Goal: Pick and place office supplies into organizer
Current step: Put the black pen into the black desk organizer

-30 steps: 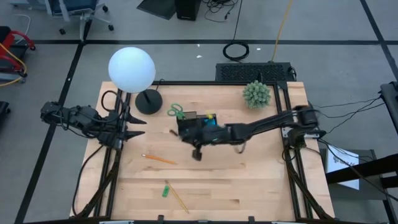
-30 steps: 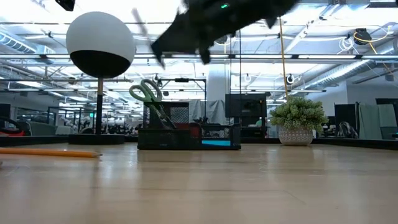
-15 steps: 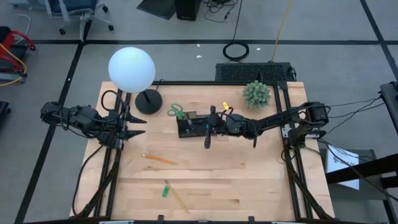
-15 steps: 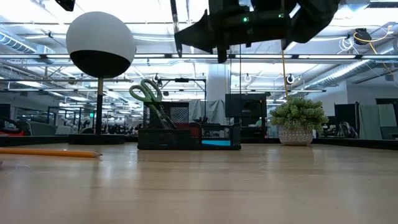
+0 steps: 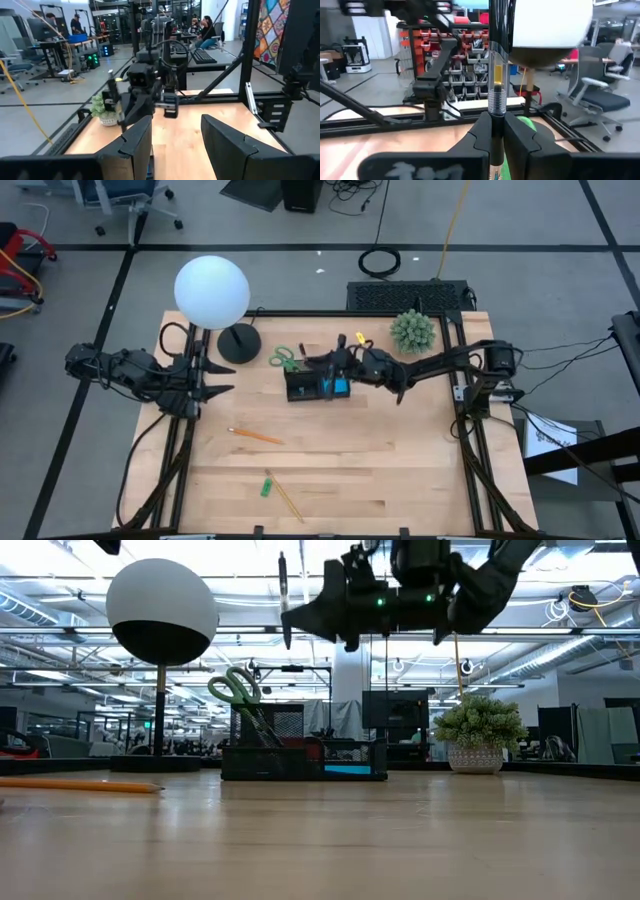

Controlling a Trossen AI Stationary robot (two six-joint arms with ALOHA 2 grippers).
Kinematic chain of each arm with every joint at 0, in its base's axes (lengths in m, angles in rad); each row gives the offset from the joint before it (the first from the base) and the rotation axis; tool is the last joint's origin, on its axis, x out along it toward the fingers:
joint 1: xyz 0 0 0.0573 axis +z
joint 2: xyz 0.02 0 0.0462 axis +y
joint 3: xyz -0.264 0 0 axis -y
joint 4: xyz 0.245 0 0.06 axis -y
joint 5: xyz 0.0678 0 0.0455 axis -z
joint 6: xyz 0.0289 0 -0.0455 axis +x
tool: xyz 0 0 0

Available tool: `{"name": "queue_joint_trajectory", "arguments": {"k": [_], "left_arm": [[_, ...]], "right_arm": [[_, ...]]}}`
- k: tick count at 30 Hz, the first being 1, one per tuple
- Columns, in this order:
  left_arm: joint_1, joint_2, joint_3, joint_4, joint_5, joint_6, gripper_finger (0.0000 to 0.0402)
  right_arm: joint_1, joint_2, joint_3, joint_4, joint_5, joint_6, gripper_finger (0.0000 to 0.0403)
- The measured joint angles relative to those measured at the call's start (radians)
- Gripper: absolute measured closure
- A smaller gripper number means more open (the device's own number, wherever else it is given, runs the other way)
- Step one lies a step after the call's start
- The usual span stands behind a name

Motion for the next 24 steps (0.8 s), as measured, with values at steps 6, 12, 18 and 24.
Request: {"name": "queue_joint_trajectory", "arguments": {"k": [6,12,18,24], "left_arm": [[0.001,0.018,0.000,0.015,-0.035,0.071,0.0229],[0.001,0.055,0.000,0.067,-0.103,0.144,0.0229],[0.001,0.083,0.000,0.088,-0.103,0.187,0.0229],[0.002,0.092,0.000,0.093,-0.104,0.183,0.0229]], "right_arm": [[-0.048,0.003,0.001,-0.053,-0.079,0.040,0.0385],[-0.054,0.001,0.000,-0.051,-0.081,0.004,0.0385],[-0.069,0.032,0.001,-0.034,-0.083,-0.002,0.0385],[-0.081,0.089,0.001,0.037,-0.105,0.005,0.0385]]}}
